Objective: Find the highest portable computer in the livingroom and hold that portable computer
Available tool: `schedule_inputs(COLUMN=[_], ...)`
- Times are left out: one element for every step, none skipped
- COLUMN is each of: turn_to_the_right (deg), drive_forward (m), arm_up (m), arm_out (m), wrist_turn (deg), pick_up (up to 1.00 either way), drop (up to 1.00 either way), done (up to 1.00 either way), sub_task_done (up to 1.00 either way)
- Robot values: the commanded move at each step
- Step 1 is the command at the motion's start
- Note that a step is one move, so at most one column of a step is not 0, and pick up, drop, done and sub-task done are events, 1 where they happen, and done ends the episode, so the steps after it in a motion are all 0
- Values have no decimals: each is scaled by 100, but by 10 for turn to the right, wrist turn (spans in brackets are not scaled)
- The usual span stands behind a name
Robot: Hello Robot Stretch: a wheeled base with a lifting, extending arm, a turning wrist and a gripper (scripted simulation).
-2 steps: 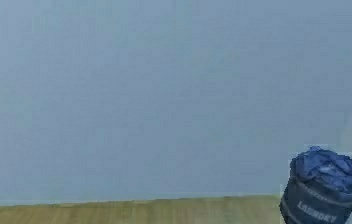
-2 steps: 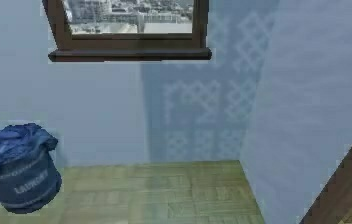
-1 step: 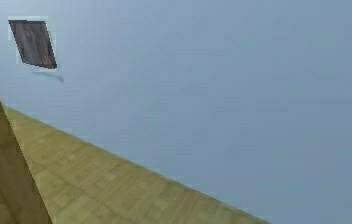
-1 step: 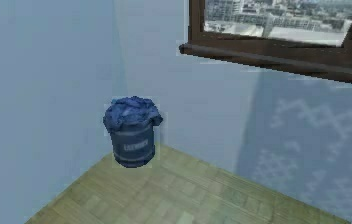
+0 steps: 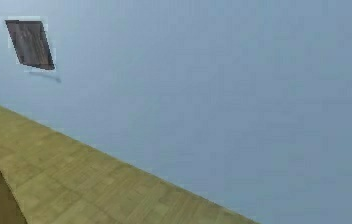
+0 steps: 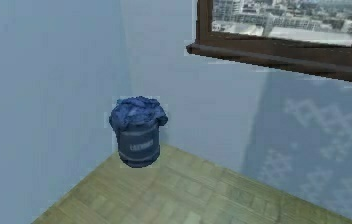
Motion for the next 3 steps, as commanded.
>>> schedule_inputs(turn_to_the_right=[450, 420, 0], drive_forward=[0, 0, 30], arm_up=[0, 0, 0], arm_out=[0, 0, 0], wrist_turn=[0, 0, 0], pick_up=[0, 0, 0], drop=[0, 0, 0], done=[0, 0, 0], sub_task_done=[0, 0, 0])
